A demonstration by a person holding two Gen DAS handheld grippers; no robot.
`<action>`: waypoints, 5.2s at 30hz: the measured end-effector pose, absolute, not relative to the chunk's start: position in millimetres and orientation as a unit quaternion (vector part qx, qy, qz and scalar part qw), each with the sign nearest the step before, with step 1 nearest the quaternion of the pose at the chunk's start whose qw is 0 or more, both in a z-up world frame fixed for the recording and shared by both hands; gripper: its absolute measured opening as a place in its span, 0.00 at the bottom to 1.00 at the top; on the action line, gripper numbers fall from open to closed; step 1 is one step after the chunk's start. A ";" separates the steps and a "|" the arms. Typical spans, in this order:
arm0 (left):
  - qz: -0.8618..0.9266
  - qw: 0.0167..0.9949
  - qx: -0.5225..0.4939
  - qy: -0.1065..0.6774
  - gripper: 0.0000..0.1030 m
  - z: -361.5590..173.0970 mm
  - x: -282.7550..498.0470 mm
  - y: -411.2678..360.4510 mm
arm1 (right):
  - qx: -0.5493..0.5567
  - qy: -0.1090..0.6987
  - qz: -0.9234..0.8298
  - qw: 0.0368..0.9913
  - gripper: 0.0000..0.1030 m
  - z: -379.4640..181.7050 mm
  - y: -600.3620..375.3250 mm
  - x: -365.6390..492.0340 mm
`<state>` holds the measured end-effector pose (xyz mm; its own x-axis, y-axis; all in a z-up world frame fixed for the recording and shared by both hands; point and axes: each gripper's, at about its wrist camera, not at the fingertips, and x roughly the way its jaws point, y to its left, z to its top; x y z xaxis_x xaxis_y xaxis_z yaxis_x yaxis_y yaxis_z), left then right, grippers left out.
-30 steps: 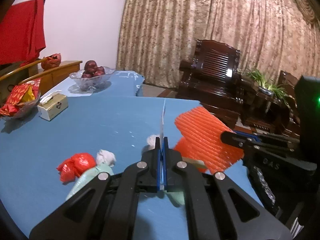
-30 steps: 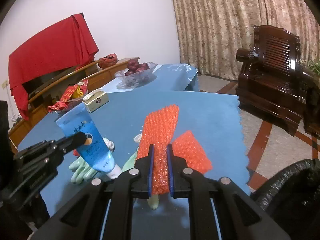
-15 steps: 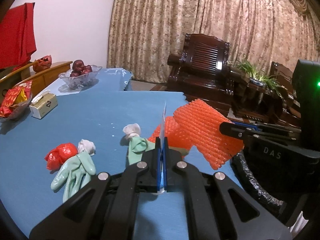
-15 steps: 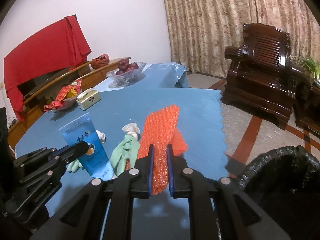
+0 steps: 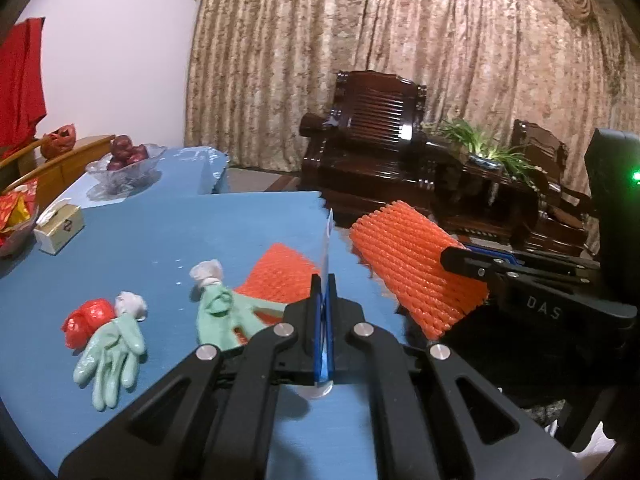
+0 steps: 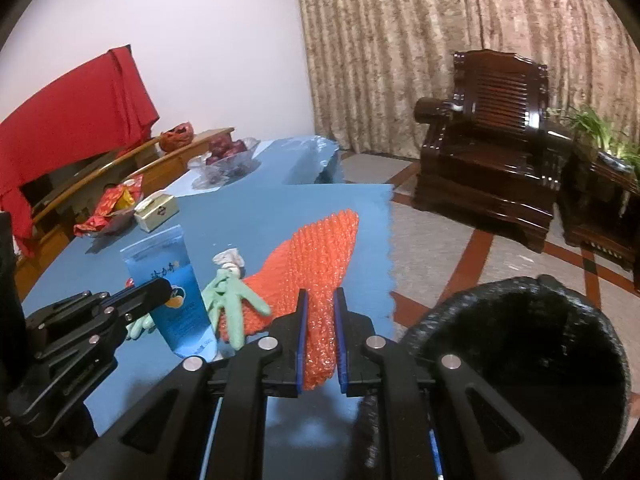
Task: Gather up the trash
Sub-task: 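Carry the mesh sleeve and tube over the bin and open both tools, then move both tools back to the table toward the green rubber gloves, then grasp a green rubber glove with the right tool while the left tool grasps the other glove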
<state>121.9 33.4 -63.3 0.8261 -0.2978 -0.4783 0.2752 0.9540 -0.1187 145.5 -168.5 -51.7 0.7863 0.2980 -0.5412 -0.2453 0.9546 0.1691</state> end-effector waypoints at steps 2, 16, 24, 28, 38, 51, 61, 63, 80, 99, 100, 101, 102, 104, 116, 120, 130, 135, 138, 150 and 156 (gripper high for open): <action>-0.161 0.953 -0.024 0.255 0.01 -62.6 120.0 25.1 | 0.044 0.292 0.136 0.946 0.12 -51.2 -176.8 140.9; -0.243 0.936 -0.014 0.254 0.01 -63.5 124.4 -54.2 | 0.058 0.294 0.048 0.953 0.12 -54.7 -255.5 105.3; -0.289 0.918 -0.019 0.270 0.01 -77.1 130.8 -106.6 | 0.072 0.327 -0.012 0.942 0.12 -81.8 -304.0 84.2; -0.310 0.909 -0.011 0.280 0.01 -87.3 132.1 -134.3 | 0.084 0.338 -0.032 0.937 0.12 -92.4 -321.6 78.4; -0.323 0.897 0.011 0.303 0.01 -110.3 138.3 -158.6 | 0.099 0.350 -0.042 0.931 0.12 -110.9 -338.7 73.7; -0.296 0.908 0.006 0.298 0.71 -101.5 144.4 -134.6 | 0.106 0.344 -0.056 0.931 0.67 -108.5 -343.9 68.2; -0.217 0.933 0.002 0.286 0.88 -89.6 144.6 -62.1 | 0.106 0.324 -0.021 0.940 0.94 -92.6 -321.5 77.0; -0.198 0.938 -0.001 0.285 0.88 -87.6 143.9 -43.8 | 0.103 0.321 -0.013 0.941 0.94 -90.3 -312.8 81.0; -0.092 0.957 -0.026 0.275 0.88 -78.7 134.0 65.3 | 0.061 0.307 0.062 0.948 0.94 -73.1 -220.3 123.3; 0.031 0.955 -0.030 0.293 0.88 -105.8 159.0 180.5 | 0.023 0.292 0.145 0.945 0.94 -80.8 -109.0 182.2; 0.036 0.953 -0.031 0.298 0.88 -109.2 161.8 185.2 | 0.022 0.292 0.148 0.945 0.94 -81.5 -105.8 184.7; 0.040 0.951 -0.032 0.303 0.88 -113.5 165.0 190.3 | 0.018 0.292 0.152 0.944 0.93 -82.8 -99.9 188.1; 0.045 0.950 -0.033 0.308 0.88 -117.5 167.9 194.1 | 0.015 0.292 0.155 0.944 0.93 -84.0 -95.4 190.5; 0.048 0.946 -0.036 0.319 0.88 -126.0 174.2 200.1 | 0.009 0.293 0.163 0.942 0.90 -86.7 -85.2 196.0; 0.034 0.925 -0.057 0.374 0.60 -160.6 197.9 210.9 | -0.005 0.313 0.208 0.927 0.76 -104.9 -40.7 225.4; 0.021 0.923 -0.057 0.381 0.47 -163.0 200.0 208.5 | -0.001 0.325 0.220 0.920 0.75 -112.4 -27.4 235.8; 0.008 0.931 -0.062 0.360 0.02 -152.9 187.0 206.4 | -0.022 0.350 0.238 0.906 0.75 -134.6 5.7 252.8; 0.002 0.932 -0.064 0.358 0.00 -150.5 184.3 206.3 | -0.029 0.367 0.237 0.899 0.70 -145.4 16.3 258.5; 0.000 0.929 -0.067 0.364 0.02 -154.2 186.6 206.7 | -0.035 0.373 0.235 0.897 0.66 -150.9 17.8 258.3; 0.010 0.918 -0.067 0.392 0.41 -165.9 196.9 204.2 | -0.020 0.356 0.244 0.902 0.29 -139.8 3.9 250.3; 0.016 0.919 -0.061 0.389 0.09 -163.0 193.9 196.4 | 0.000 0.341 0.251 0.906 0.28 -123.0 -9.1 238.5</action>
<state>193.9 196.4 -163.0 0.6976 -0.0178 -0.7163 -0.0770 0.9920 -0.0996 238.5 -9.1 -123.0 0.6411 0.4547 -0.6183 -0.4541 0.8742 0.1719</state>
